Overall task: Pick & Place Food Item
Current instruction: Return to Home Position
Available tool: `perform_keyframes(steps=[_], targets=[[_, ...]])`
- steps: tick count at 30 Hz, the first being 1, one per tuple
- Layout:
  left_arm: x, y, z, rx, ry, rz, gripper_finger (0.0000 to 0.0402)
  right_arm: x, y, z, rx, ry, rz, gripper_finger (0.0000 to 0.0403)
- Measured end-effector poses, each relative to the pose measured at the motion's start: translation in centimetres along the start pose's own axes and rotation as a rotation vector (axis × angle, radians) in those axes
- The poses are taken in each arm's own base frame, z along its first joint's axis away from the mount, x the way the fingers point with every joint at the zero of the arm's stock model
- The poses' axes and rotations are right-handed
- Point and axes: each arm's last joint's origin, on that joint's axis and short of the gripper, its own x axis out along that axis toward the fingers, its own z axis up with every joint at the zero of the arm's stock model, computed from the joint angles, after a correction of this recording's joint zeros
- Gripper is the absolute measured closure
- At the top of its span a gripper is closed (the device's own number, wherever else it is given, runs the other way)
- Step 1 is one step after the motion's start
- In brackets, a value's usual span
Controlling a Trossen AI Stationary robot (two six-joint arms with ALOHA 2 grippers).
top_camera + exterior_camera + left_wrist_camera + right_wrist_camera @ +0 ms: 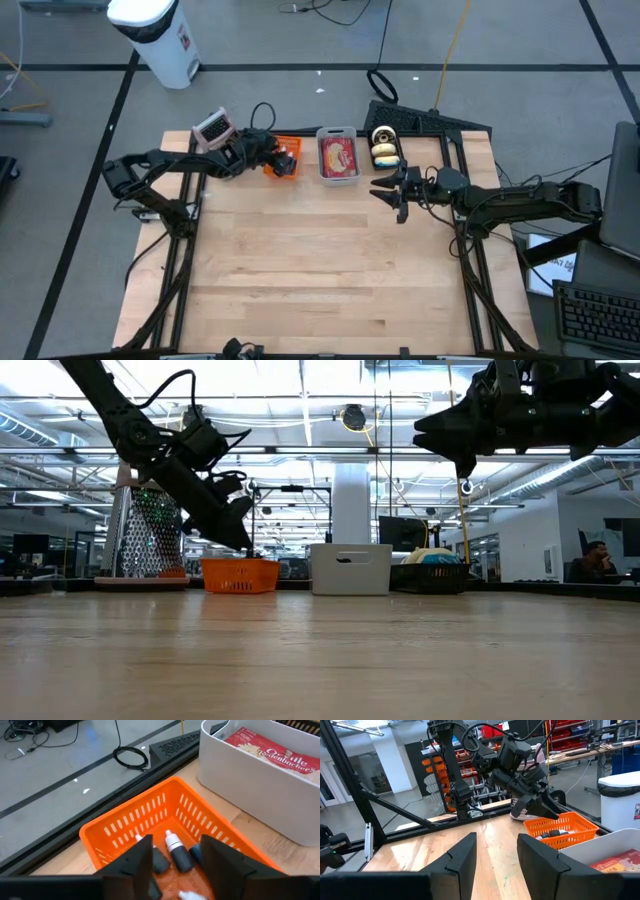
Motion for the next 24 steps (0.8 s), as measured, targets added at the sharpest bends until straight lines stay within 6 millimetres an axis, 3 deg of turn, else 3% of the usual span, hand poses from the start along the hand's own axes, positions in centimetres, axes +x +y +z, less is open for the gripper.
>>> perform_keyframes(steps=[5, 8, 12, 19, 24], targets=[[-0.3, -0.2, 0.1, -0.021, 0.002, -0.033, 0.0197, 0.0, 0.0, 0.0, -0.012, 0.000, 0.000, 0.0273], [-2.0, -0.3, 1.2, -0.081, -0.017, -0.125, 0.0181, 0.0, 0.0, -0.1, -0.059, 0.011, -0.002, 0.0273], [-5.9, -0.3, 2.0, -0.066, 0.006, -0.238, 0.0173, -0.4, 0.0, 0.4, -0.067, -0.015, -0.007, 0.0273], [-15.1, 0.1, 2.2, 0.050, -0.094, -0.307, 0.0171, -2.8, 0.2, 2.7, -0.012, -0.118, -0.017, 0.0273], [-18.7, -0.2, 0.0, 0.113, -0.224, -0.366, 0.0171, -4.5, 0.3, 3.1, -0.024, -0.100, -0.044, 0.0273]])
